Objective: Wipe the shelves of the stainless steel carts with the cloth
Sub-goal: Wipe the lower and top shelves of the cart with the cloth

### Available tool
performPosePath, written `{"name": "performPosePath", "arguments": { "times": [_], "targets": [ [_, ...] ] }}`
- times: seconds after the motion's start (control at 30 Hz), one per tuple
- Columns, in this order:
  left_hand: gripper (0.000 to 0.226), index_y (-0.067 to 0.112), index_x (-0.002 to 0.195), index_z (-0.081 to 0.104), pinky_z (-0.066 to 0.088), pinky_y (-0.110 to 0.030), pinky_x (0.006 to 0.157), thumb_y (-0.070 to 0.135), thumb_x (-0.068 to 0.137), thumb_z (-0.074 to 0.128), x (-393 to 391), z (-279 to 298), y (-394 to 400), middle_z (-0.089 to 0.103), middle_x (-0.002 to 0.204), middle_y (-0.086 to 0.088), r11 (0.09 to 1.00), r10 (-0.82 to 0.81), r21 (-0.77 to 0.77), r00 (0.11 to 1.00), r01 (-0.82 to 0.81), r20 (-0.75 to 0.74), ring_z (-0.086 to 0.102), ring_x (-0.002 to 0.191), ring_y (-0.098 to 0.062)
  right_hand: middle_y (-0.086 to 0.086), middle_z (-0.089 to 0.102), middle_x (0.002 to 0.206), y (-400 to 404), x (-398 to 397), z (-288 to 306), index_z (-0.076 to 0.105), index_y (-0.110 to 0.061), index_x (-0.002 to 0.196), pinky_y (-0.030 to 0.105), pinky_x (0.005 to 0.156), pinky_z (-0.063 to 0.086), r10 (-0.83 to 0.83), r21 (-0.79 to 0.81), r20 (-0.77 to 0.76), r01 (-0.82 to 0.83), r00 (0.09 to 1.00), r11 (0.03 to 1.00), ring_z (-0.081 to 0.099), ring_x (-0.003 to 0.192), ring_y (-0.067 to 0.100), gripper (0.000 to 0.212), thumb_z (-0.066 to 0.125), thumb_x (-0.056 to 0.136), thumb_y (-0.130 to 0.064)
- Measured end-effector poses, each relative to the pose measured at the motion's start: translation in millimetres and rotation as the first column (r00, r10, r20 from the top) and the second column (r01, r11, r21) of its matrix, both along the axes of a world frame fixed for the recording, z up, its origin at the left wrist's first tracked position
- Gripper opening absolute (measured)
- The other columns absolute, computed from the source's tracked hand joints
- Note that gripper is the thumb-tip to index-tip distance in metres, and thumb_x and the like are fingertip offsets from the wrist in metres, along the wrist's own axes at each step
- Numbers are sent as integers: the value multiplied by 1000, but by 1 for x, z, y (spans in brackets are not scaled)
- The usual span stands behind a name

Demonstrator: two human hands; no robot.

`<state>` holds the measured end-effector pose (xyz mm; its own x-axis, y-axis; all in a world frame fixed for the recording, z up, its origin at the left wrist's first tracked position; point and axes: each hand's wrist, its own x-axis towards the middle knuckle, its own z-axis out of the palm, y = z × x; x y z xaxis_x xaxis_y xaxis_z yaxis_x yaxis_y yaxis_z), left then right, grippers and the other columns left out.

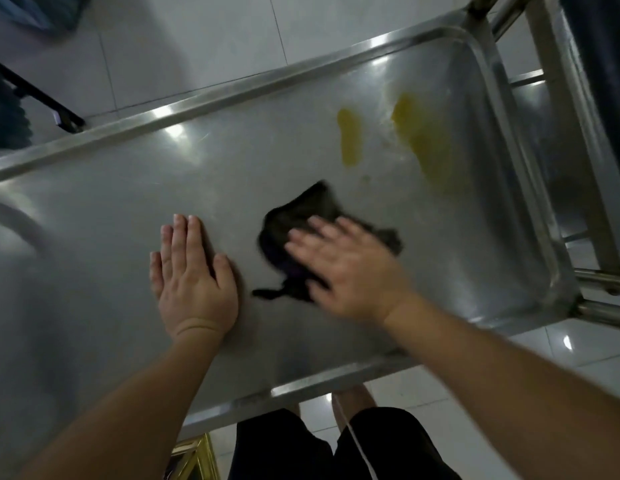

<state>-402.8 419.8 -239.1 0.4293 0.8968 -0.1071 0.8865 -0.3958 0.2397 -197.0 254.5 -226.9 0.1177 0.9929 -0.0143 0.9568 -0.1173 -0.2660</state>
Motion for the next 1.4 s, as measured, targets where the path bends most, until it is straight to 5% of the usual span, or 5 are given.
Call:
{"name": "performPosePath", "arguments": {
  "times": [0.37, 0.6, 0.87, 1.07, 1.4],
  "targets": [
    [74, 25, 169, 23, 3, -42, 132, 45, 99, 36, 0, 1, 1, 15, 177, 6, 1000, 7, -16, 1000, -7, -10, 5, 164, -12, 2, 35, 170, 38, 75, 8, 42, -19, 160, 53, 127, 20, -983, -34, -7, 983, 182, 182, 26, 158, 31, 67, 40, 98, -43],
    [72, 27, 170, 20, 1, -40, 132, 45, 101, 34, 0, 2, 2, 12, 177, 8, 999, 2, -43, 1000, -2, -15, 1, 163, -8, -4, 38, 168, 111, -27, 9, 45, -26, 159, 48, 128, 18, -52, -50, 15, 52, 999, 997, 29, 158, 27, 65, 50, 99, -48],
    [73, 26, 169, 22, 2, -41, 132, 46, 100, 34, 1, 3, 1, 13, 177, 8, 1000, 3, -28, 1000, -4, -12, 4, 163, -11, 11, 47, 162, 71, 171, 9, 51, -17, 154, 46, 123, 28, -359, 9, 77, 359, 930, 933, 40, 151, 38, 64, 46, 96, -44],
    [73, 25, 169, 22, 2, -42, 133, 44, 100, 35, 1, 2, 0, 13, 177, 7, 1000, -3, -17, 1000, 3, -28, 3, 164, -12, 1, 28, 172, 120, 138, 14, 35, -21, 163, 52, 128, 13, -982, -69, 7, 980, 190, 189, 19, 160, 30, 71, 32, 97, -47],
    [72, 22, 169, 24, 1, -41, 133, 43, 101, 35, 0, -1, 1, 12, 176, 7, 1000, -4, -2, 999, 4, -42, 2, 163, -9, -15, 18, 173, 243, -4, 15, 25, -37, 166, 43, 131, 3, 354, -197, -55, -358, 934, 913, 7, 162, 15, 64, 33, 104, -53]
  ]
}}
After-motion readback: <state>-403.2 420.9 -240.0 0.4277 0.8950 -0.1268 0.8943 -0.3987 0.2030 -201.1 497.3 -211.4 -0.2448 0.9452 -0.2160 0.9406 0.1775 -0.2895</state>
